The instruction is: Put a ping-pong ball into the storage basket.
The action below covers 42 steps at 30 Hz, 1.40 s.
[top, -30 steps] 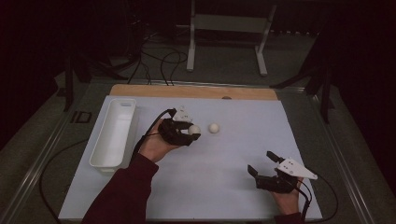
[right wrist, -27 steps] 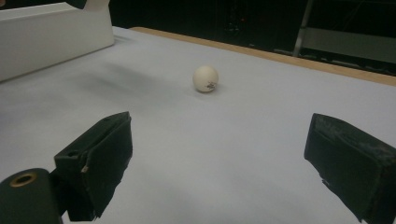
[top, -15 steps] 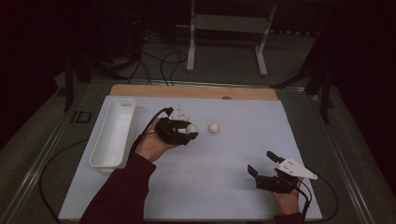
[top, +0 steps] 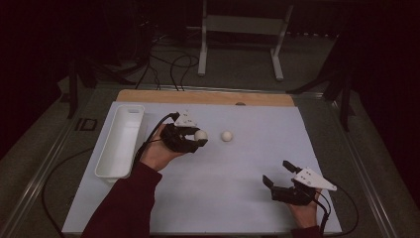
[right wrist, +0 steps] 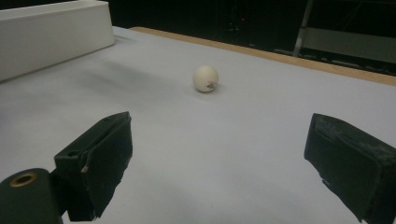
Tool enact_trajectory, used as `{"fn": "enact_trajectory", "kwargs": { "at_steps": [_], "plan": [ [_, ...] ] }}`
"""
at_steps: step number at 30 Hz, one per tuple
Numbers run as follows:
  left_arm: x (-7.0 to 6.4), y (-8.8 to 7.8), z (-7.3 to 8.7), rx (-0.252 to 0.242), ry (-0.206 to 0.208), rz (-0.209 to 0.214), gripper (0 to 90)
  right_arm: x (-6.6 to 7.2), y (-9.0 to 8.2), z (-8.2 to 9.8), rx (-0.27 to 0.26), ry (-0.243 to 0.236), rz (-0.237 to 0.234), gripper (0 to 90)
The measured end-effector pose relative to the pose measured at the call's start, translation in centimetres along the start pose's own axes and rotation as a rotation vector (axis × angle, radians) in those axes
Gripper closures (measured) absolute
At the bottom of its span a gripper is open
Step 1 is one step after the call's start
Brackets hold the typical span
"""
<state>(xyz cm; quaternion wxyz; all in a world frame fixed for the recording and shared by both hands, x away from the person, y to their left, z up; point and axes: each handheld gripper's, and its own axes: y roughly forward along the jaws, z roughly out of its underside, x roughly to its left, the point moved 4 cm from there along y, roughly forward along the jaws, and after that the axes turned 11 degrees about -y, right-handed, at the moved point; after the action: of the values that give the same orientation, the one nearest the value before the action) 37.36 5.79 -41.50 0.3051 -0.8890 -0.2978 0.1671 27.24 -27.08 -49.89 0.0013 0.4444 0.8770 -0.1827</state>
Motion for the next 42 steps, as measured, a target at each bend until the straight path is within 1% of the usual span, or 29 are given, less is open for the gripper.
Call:
{"fn": "enact_trajectory", "kwargs": {
  "at_steps": [10,22,42],
  "plan": [
    [0.3,-0.6,0.0,-0.004,0.007,-0.008,51.0,0.0,0.0,0.0,0.0,0.0,0.0,7.6],
    [0.7,-1.2,0.0,-0.016,0.002,-0.005,51.0,0.0,0.0,0.0,0.002,-0.002,-0.002,7.6],
    [1.3,-2.0,0.1,-0.022,0.0,-0.023,51.0,0.0,0.0,0.0,0.001,-0.002,-0.004,7.6]
  ]
}}
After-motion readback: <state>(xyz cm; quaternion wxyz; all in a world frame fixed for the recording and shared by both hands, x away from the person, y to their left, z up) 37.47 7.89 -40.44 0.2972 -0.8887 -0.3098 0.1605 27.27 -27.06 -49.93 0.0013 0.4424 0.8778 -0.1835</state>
